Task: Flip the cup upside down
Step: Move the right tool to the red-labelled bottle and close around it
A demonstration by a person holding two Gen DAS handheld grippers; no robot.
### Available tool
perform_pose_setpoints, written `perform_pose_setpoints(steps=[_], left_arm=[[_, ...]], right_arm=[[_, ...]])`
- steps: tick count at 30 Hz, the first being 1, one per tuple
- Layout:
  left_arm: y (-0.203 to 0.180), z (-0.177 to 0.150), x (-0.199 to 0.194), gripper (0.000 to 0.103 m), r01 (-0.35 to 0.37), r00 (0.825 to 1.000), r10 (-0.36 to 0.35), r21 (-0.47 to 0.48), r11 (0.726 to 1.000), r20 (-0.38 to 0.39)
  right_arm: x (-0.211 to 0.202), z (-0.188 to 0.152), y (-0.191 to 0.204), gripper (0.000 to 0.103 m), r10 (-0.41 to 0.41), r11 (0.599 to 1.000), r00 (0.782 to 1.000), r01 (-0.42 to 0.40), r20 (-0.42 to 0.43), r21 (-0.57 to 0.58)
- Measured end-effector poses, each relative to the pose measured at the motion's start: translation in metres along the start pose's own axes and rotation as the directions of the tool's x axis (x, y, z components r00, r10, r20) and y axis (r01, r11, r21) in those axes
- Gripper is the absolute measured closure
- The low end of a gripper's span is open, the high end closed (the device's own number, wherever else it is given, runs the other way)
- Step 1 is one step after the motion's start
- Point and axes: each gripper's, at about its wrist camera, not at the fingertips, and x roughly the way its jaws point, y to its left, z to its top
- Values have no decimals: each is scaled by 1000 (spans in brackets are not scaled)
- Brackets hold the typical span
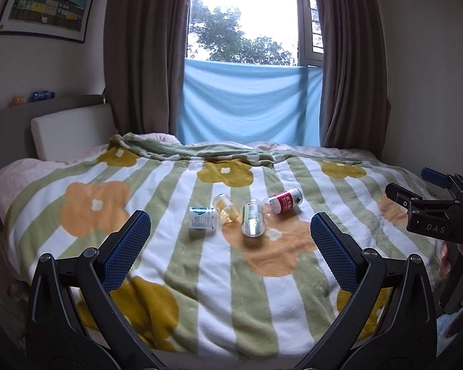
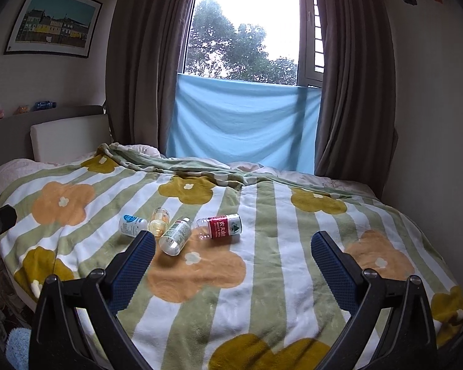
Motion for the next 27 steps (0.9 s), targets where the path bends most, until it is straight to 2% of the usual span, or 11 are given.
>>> perform_pose_setpoints(steps=[3, 7, 13, 16, 18, 20, 27], left_arm=[[7, -6, 21, 0, -18, 999, 18, -12, 1000, -31], [16, -15, 48, 0, -42, 997, 40, -29, 999, -66], [22, -28, 88, 0, -67, 991, 63, -31, 997, -117], [19, -37, 109, 0, -70, 987, 65, -23, 997, -146], [18, -43, 122, 0, -67, 984, 63, -17, 998, -164], [15, -49, 136, 0, -63, 981, 60, -12, 998, -185], [11, -71, 178, 0, -42, 966, 40, -5, 999, -255]], right_arm=[[40, 8, -5, 2, 46, 995, 998, -50, -47, -87], [100, 19, -8, 2, 127, 968, 986, -147, -111, -201], [196, 27, 0, 2, 213, 875, 952, -287, -222, -390], [244, 26, 2, 2, 222, 826, 934, -333, -280, -455], [275, 25, 6, 2, 227, 787, 918, -370, -325, -495], [302, 20, 14, 2, 219, 730, 903, -403, -369, -552], [377, -5, 43, 2, 128, 538, 858, -482, -498, -692]])
